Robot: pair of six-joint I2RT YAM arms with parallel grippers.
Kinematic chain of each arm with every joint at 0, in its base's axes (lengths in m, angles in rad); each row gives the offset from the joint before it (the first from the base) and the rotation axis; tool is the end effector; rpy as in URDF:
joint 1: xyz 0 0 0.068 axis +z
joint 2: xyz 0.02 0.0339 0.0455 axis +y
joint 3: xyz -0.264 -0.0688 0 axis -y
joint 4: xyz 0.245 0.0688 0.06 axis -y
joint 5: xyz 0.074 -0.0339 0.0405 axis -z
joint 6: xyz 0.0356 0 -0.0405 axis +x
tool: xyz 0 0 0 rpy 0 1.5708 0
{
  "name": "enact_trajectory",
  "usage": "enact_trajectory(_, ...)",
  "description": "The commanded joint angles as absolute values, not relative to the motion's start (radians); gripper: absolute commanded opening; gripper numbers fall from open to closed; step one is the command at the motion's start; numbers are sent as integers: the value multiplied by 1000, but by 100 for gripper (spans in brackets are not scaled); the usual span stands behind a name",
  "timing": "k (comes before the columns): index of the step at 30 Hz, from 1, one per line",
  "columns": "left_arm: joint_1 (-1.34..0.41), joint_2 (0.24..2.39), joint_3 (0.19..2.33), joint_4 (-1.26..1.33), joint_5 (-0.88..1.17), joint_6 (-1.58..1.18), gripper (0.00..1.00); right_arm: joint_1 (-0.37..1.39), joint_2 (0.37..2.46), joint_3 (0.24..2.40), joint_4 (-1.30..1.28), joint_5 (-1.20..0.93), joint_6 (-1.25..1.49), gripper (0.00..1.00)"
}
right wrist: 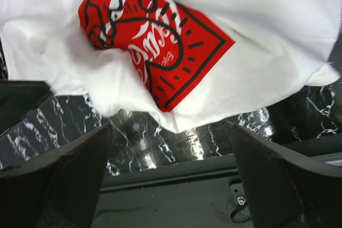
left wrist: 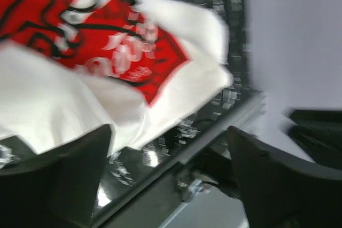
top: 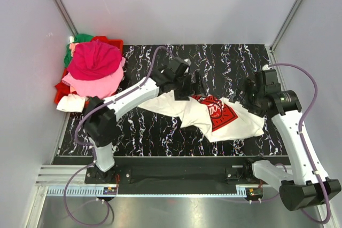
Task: Fold and stack the t-shirts
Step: Flatten the tshirt out
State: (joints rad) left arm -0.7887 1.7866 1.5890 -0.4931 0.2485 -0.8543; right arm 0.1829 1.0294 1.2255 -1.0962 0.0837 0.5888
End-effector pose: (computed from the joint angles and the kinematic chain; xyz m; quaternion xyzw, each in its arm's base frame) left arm 0.2843 -0.2986 0.3130 0.0233 0.8990 -0.3859 0.2058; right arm 0.1781 0.0299 0.3606 0.2037 0.9213 0.0871 0.3195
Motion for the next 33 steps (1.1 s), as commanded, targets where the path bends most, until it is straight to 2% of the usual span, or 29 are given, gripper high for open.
enact_trajectory(1, -749, 1728, 1609, -621, 267, -770, 99, 181, 1032, 1276, -1106, -30, 526, 100)
enact_trajectory(5, -599, 1585, 1366, -542, 294, -762, 99, 205, 1064, 1258, -1069, -138, 523, 100)
enact_trajectory(6, -559, 1525, 1263, -525, 316, -755, 99, 268, 1093, 1258, -1049, -130, 537, 99)
enact_trajectory(10, -334, 1385, 1116, -531, 308, -687, 99, 522, 1242, 1322, -1039, 38, 604, 99)
enact_trajectory(16, -215, 1211, 1029, -620, 252, -577, 99, 635, 1555, 1515, -1026, 124, 617, 96)
enact_trajectory(23, -117, 1078, 941, -640, 244, -494, 99, 794, 1917, 1813, -1173, 242, 630, 90)
enact_trajectory(26, -63, 1065, 905, -618, 297, -457, 99, 808, 2031, 1810, -1160, 241, 653, 91)
enact_trajectory(33, 34, 1025, 808, -600, 357, -387, 99, 810, 2092, 1738, -1108, 226, 689, 86)
